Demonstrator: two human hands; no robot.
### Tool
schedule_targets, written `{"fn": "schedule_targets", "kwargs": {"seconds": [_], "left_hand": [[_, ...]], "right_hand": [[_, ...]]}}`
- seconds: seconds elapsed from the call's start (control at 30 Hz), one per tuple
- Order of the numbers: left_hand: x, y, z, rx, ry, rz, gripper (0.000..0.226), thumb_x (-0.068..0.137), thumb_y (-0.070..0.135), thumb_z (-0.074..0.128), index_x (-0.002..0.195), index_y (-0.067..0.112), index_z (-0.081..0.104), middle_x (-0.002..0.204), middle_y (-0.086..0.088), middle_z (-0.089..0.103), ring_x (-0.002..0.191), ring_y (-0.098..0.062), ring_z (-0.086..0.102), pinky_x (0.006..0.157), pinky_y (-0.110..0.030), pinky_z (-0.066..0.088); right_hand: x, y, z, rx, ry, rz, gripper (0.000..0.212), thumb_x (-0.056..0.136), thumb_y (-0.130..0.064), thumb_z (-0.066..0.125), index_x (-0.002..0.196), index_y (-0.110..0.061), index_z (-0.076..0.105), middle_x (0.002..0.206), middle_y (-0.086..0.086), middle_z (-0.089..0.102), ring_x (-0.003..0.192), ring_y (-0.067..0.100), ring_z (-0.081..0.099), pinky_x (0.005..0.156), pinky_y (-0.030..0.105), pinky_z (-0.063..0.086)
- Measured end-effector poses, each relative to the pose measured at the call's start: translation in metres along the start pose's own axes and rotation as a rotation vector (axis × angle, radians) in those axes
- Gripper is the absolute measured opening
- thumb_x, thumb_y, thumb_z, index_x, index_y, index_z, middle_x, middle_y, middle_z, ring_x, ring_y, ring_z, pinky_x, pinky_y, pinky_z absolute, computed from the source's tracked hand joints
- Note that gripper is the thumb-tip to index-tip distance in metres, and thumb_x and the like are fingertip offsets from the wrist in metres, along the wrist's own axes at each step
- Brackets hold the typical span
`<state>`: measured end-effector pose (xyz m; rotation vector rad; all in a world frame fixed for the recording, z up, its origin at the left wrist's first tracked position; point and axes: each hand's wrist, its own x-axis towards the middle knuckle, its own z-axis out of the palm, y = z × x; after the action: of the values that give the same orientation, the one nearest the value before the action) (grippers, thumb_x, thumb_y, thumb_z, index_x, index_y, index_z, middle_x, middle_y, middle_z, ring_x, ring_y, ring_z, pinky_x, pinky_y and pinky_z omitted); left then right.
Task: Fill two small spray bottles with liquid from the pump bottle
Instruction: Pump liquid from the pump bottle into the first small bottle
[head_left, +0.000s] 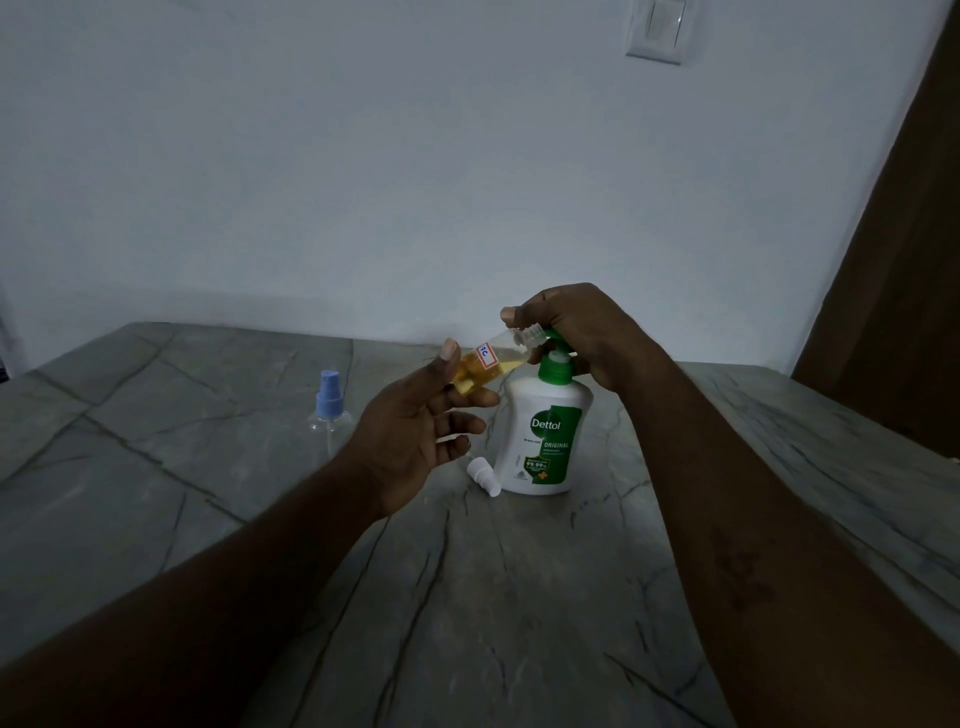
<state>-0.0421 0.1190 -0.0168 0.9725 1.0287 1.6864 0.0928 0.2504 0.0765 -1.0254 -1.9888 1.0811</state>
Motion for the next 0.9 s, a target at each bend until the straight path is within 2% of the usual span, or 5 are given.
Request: {"fn": "schedule_targets", "kwargs": {"seconds": [0.1, 0.3, 0.53, 0.63, 0.9], "left_hand": [[-0.0009, 0.0011, 0.0009, -0.013, 0.001, -0.005, 0.053, 0.082, 0.056, 0.057, 0.111, 0.014, 0.068, 0.093, -0.007, 0.075, 0.070, -0.015, 0.063, 0.069, -0.031, 0.045], [-0.0006, -0.0014, -0.0012, 0.001, -0.013, -0.005, 0.049, 0.086, 0.054, 0.055, 0.114, 0.016, 0.069, 0.098, -0.007, 0.076, 0.072, -0.014, 0.064, 0.070, -0.031, 0.046], [-0.0002, -0.0012, -0.0026, -0.008, -0.029, 0.014, 0.049, 0.085, 0.052, 0.055, 0.116, 0.016, 0.068, 0.101, -0.007, 0.076, 0.073, -0.014, 0.064, 0.069, -0.030, 0.046], [0.0003, -0.0005, -0.0034, -0.004, -0.024, 0.015, 0.049, 0.087, 0.052, 0.055, 0.117, 0.017, 0.069, 0.102, -0.007, 0.076, 0.072, -0.013, 0.065, 0.068, -0.030, 0.046], [-0.0009, -0.0006, -0.0028, -0.014, -0.014, 0.016, 0.052, 0.086, 0.052, 0.056, 0.120, 0.015, 0.067, 0.101, -0.008, 0.076, 0.070, -0.013, 0.065, 0.067, -0.030, 0.046]], "right_hand": [[-0.0034, 0.0007, 0.0007, 0.038, -0.028, 0.040, 0.010, 0.088, -0.015, 0.069, 0.081, -0.017, 0.077, 0.089, 0.003, 0.077, 0.059, 0.013, 0.064, 0.074, 0.033, 0.051], [-0.0054, 0.0011, 0.0010, 0.034, -0.023, 0.044, 0.010, 0.090, -0.020, 0.072, 0.082, -0.017, 0.075, 0.094, 0.005, 0.077, 0.057, 0.013, 0.064, 0.068, 0.028, 0.050], [-0.0020, -0.0037, -0.0023, -0.024, 0.009, -0.003, 0.026, 0.088, -0.027, 0.077, 0.101, -0.004, 0.075, 0.094, 0.008, 0.076, 0.063, 0.015, 0.065, 0.073, 0.034, 0.053], [-0.0031, -0.0029, -0.0012, -0.008, -0.010, 0.018, 0.008, 0.089, -0.021, 0.074, 0.088, -0.014, 0.076, 0.088, 0.003, 0.075, 0.064, 0.015, 0.065, 0.073, 0.033, 0.052], [-0.0025, 0.0018, 0.0002, 0.003, -0.026, 0.043, 0.016, 0.090, -0.014, 0.071, 0.077, -0.019, 0.077, 0.100, 0.008, 0.077, 0.064, 0.019, 0.065, 0.074, 0.035, 0.052]]}}
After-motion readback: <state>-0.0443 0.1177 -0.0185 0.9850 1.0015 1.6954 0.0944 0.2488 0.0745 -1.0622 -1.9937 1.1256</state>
